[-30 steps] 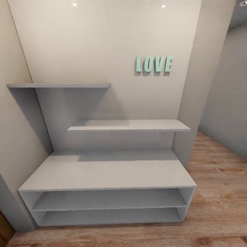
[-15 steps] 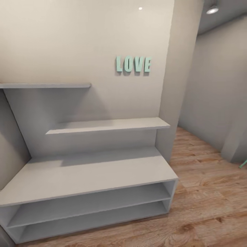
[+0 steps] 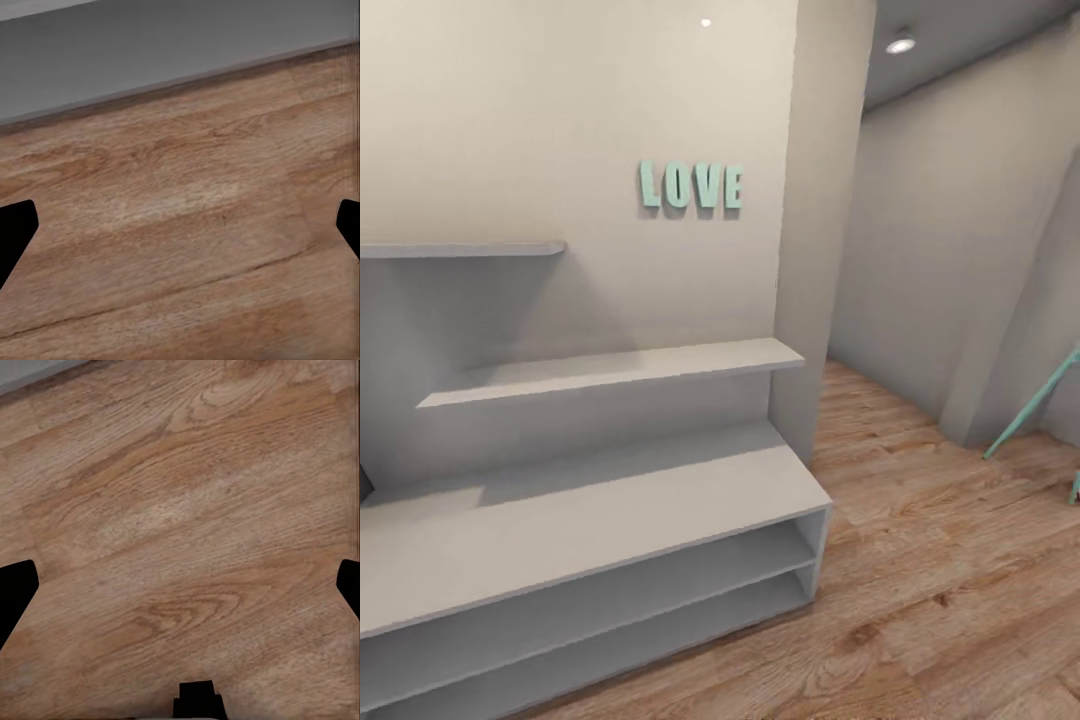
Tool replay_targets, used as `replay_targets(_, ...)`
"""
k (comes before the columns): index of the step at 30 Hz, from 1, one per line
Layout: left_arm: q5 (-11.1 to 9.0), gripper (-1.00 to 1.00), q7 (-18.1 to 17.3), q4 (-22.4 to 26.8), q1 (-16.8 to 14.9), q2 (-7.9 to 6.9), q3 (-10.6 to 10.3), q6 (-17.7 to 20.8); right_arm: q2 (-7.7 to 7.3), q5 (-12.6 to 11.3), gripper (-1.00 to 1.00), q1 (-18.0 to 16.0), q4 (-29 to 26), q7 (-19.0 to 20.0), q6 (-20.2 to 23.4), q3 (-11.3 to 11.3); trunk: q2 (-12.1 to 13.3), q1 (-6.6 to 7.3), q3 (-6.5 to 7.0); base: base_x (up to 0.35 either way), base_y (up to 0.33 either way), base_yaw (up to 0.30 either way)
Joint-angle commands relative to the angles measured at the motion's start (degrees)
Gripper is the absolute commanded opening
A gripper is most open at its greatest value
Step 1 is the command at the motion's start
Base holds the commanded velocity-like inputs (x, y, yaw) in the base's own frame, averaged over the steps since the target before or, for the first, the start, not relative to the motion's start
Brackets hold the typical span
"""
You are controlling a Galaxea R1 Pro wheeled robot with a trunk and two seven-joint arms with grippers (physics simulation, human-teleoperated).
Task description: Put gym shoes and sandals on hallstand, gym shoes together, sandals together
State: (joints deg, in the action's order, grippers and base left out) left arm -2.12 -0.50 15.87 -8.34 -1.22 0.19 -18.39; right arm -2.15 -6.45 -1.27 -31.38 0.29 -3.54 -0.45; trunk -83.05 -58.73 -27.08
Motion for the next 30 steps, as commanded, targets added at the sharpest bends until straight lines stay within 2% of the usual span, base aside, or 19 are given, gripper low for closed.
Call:
replay_targets(1,-0.22,1.00,-0.05,-0.03,-0.03,-0.01,0.02,-0.17,-0.03,-0.64,1.00,-0.05,0.06,0.04,-0.46,0.07,-0.03,0.00,-0.09,0.000,0.000,-0.289)
replay_targets(30,-0.16,1.00,-0.11,0.02,0.40,-0.17,-0.11,-0.24,-0.14,-0.85,1.00,-0.05,0.09,0.02,-1.38,0.19,-0.03,0.00,-0.45,0.000,0.000,-0.298)
